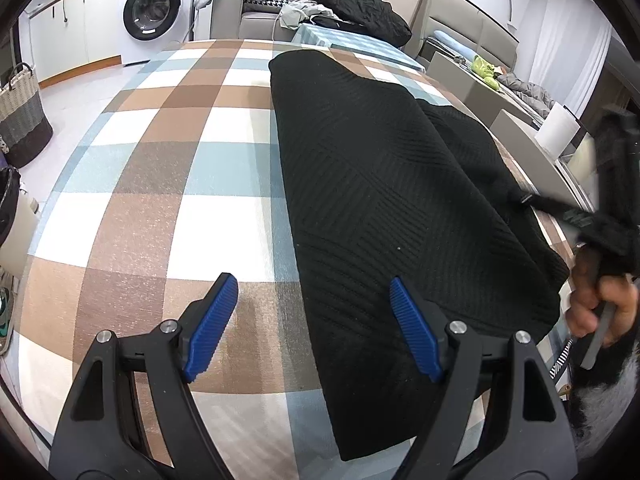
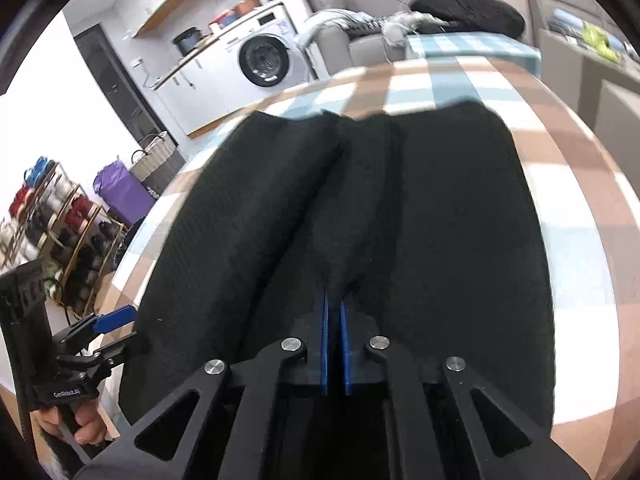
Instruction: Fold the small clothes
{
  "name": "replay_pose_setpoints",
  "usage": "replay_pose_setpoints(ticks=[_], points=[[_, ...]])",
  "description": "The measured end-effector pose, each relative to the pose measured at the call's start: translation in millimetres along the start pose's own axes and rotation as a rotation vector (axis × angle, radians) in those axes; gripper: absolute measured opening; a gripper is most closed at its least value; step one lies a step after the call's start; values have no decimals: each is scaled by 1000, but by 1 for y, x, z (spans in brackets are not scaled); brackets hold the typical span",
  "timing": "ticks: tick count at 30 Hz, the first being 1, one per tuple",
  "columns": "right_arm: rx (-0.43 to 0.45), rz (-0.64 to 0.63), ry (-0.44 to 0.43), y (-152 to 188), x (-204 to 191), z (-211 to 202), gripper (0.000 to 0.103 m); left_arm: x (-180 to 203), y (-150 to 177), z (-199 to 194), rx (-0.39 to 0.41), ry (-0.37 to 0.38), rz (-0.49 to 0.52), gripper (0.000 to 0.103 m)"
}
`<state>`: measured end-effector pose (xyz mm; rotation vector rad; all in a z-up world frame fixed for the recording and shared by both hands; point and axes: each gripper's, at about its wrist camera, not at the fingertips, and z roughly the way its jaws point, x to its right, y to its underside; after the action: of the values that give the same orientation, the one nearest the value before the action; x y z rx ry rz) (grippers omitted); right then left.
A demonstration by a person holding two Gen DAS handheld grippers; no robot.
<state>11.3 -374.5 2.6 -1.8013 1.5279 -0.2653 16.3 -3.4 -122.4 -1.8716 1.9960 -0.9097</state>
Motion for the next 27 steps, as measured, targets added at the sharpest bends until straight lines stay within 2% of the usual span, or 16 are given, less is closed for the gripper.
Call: replay_pose_setpoints(ticks=[2,4,7,10,13,15,16,17,18,19,20,21,23,24,27], points=[[83,-18,-10,-6,-3,-25,4,-1,0,-2,7,-1,-1,76],[123,-26,45,-7,0,-39,4,-1,-1,0,8,6,-5,76],[10,-42,106,1,14,-16,5,1,0,6,-11,5,-8,76],[-107,13,135,9,35,5,10,6,1,9,-13,6,5,76],[-79,30,102,19,43,-12,15,9,1,12,-6,-1,14,76],[-42,43,106,26,51,-33,26,10,-2,16,-7,-3,4,76],[-26,51,120,29,54,-42,27,10,-3,18,-10,-2,2,76],[-14,60,132,32,56,-51,30,11,-4,20,-4,-10,11,74],[-3,69,147,37,61,-59,34,14,-5,21,-2,-19,26,63],[1,73,168,41,66,-66,36,17,-6,22,-3,-15,40,57],[-6,70,182,44,71,-68,37,20,-7,22,0,5,51,40],[-16,65,188,46,70,-70,37,23,-7,22,-1,18,61,31],[-44,62,174,53,70,-66,37,30,-9,21,14,-17,92,22],[-54,53,161,56,68,-64,33,32,-9,21,18,-25,103,19],[-92,19,139,60,59,-54,22,27,-10,19,24,-39,98,18]])
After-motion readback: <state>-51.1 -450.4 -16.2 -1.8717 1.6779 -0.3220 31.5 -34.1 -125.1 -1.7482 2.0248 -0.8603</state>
